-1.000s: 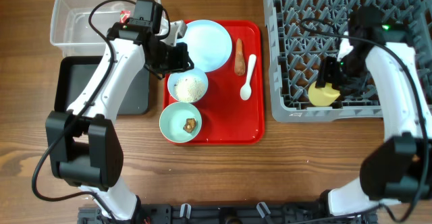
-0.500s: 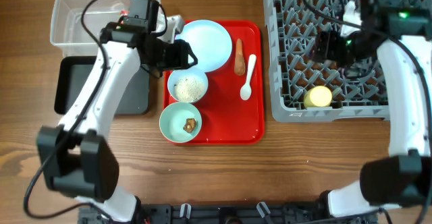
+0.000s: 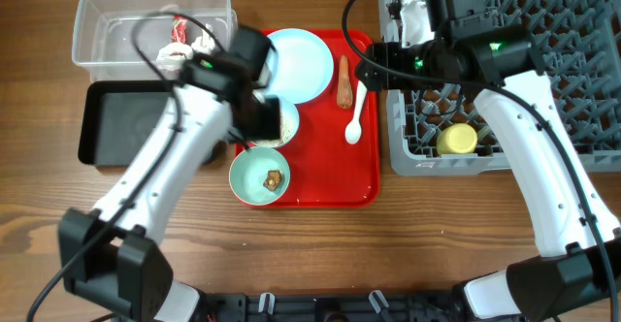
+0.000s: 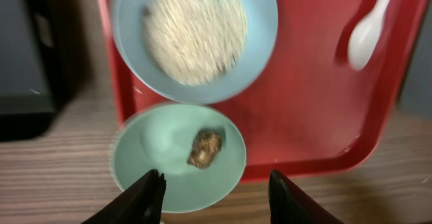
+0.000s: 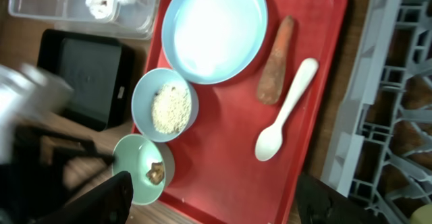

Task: Sort waste into correct bins and load items into the dishwasher rack
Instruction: 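Grasp the rim of the green bowl with the left gripper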

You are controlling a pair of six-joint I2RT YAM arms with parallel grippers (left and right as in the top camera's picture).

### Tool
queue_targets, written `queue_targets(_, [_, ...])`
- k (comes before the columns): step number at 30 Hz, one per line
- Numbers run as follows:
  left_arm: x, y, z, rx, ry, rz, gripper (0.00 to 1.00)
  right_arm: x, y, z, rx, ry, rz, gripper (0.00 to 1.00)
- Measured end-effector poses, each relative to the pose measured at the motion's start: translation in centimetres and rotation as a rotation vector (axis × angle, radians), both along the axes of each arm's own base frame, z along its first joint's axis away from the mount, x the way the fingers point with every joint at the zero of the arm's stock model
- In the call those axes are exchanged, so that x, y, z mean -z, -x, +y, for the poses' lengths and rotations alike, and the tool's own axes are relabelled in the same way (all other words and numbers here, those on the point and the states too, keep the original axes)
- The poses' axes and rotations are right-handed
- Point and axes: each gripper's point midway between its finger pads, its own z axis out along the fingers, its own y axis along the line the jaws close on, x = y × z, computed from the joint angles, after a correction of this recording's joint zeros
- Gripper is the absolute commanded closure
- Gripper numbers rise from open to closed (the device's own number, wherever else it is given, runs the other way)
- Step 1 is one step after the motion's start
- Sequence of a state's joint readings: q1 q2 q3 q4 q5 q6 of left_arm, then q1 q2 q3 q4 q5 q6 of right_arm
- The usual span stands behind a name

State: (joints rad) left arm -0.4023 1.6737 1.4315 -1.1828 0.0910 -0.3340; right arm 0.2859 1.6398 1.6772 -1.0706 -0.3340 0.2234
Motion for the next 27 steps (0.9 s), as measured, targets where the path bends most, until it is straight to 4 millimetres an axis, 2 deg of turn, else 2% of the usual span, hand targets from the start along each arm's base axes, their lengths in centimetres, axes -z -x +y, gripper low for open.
queue_targets(3, [3.5,2.7,-1.3,0.003,-0.024,0.069,0.55,0.1,-0.3,-0.6,0.019,0.022,-0.008,0.22])
queue_targets(5, [4.7,4.0,-1.4,0.003,-0.044,0.101,0.56,0.1,-0.4,-0.7,0.022,0.026,-0.01,0.22])
queue_targets(7, [4.8,4.6,-3.2,0.06,-0.042,0.08,0.6,0.2,-0.4,-0.9,0.028,0.036,-0.012,0.22])
queue_targets(9, [5.1,4.9,-6.0,0.135,-0.014,0.023,0.67,0.2,-0.5,-0.9,0.03,0.039,-0.014,0.21])
queue_targets(11, [6.3,5.8,-7.4,0.181,-0.014,-0.005,0.72,0.2,-0.5,-1.0,0.031,0.042,-0.013,0.22])
queue_targets(12, [7.0,6.2,-7.2,0.182,-0.034,-0.003,0.72,0.3,-0.5,-1.0,0.031,0.043,-0.012,0.22])
queue_targets(14, [8.2,5.8,-5.4,0.137,-0.108,-0.03,0.72,0.3,-0.4,-1.0,0.031,0.043,-0.01,0.22])
queue_targets(20, [8.2,3.8,-5.0,0.104,-0.138,-0.12,0.7,0.3,-0.4,-1.1,0.031,0.048,-0.01,0.21])
queue_targets(24, [9.8,4.2,-4.1,0.095,-0.166,-0.129,0.81,0.3,-0.4,-1.1,0.031,0.049,-0.009,0.21])
queue_targets(26, [9.8,4.1,-4.0,0.09,-0.168,-0.134,0.94,0.3,-0.4,-1.1,0.031,0.049,-0.009,0.21])
queue_targets(27, [9.8,4.1,-4.1,0.087,-0.166,-0.136,0.94,0.3,-0.4,-1.1,0.031,0.049,-0.009,0.21])
